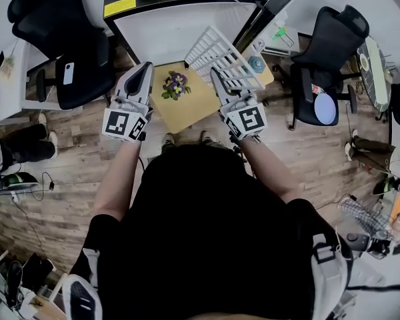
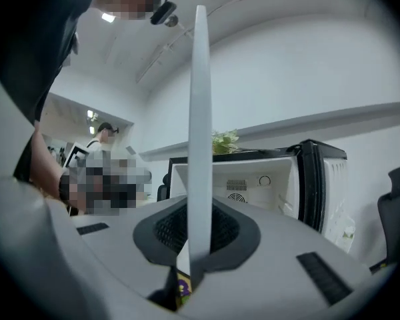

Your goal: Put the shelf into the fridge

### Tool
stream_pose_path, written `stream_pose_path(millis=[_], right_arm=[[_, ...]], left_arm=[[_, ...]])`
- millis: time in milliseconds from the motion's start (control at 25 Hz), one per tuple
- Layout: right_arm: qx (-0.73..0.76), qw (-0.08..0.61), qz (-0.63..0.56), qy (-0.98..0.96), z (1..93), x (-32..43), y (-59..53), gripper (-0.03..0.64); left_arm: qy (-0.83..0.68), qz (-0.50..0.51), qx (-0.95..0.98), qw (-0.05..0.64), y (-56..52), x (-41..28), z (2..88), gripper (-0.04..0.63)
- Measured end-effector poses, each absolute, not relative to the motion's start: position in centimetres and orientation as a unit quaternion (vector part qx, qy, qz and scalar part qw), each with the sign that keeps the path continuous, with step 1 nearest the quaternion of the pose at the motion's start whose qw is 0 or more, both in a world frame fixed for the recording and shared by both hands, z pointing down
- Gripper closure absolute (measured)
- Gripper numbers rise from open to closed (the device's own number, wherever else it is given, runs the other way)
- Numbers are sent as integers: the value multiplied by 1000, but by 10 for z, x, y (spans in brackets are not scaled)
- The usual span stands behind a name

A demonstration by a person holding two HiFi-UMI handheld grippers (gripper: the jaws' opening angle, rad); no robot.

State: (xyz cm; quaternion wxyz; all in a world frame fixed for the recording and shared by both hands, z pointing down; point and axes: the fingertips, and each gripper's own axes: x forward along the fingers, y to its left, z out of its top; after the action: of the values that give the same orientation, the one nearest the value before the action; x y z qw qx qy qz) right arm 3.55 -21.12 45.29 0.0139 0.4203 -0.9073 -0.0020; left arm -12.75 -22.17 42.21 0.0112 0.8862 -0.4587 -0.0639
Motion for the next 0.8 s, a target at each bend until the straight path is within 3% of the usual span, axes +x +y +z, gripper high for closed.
stream_pose_path(millis=[800], right_arm=[[508, -191, 191, -818, 436, 57, -232, 577]], left_arm=[[-427, -60, 902, -22, -214, -155, 409, 578]])
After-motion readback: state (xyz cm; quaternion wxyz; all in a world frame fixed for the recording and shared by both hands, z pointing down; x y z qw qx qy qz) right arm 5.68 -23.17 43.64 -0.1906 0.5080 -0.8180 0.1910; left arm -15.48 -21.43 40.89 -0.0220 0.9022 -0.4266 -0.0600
